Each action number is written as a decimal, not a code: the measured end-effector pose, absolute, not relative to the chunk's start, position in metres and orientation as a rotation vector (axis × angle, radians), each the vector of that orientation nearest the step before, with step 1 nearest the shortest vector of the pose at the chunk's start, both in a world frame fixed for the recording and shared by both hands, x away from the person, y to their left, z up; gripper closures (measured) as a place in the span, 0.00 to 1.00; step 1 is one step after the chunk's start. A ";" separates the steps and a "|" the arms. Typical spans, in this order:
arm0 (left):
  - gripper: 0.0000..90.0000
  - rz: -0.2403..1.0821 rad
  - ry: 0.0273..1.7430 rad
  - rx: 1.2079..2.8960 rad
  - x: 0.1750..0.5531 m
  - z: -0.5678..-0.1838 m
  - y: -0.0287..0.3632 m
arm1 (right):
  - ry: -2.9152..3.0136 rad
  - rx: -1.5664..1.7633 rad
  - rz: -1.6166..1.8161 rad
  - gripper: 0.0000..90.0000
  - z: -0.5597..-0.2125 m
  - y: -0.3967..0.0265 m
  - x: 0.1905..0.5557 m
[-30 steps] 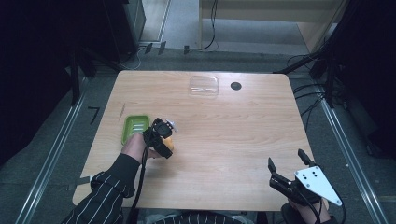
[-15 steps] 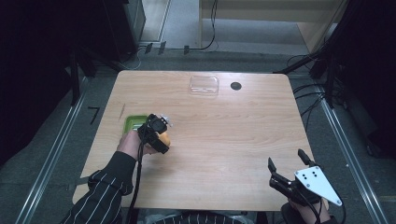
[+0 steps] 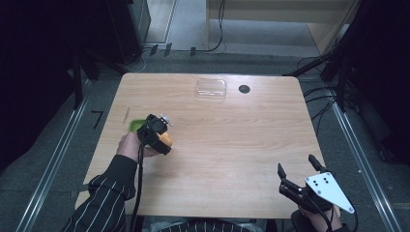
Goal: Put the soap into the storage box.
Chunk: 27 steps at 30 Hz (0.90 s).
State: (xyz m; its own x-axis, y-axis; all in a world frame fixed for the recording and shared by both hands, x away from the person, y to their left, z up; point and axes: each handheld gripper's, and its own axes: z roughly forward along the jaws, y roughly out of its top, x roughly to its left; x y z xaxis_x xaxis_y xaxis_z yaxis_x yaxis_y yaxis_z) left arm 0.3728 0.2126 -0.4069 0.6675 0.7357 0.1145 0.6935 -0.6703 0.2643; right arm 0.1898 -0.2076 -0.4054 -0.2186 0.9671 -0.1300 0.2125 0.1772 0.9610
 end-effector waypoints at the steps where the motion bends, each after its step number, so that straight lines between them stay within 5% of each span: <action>1: 0.31 0.321 1.165 2.681 0.373 -0.406 0.213 | 1.603 1.153 1.117 0.15 -0.405 -0.208 0.190; 27: 0.31 0.388 1.265 2.545 0.384 -0.389 0.242 | 1.602 1.151 1.112 0.15 -0.405 -0.208 0.189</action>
State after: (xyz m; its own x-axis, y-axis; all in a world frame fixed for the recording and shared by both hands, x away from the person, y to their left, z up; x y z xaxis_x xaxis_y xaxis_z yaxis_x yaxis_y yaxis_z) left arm 0.3842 0.2416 -0.3894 0.5821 0.8047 0.1167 0.7317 -0.5810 0.3564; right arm 0.1890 -0.2082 -0.4054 -0.2162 0.9670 -0.1349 0.2117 0.1813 0.9604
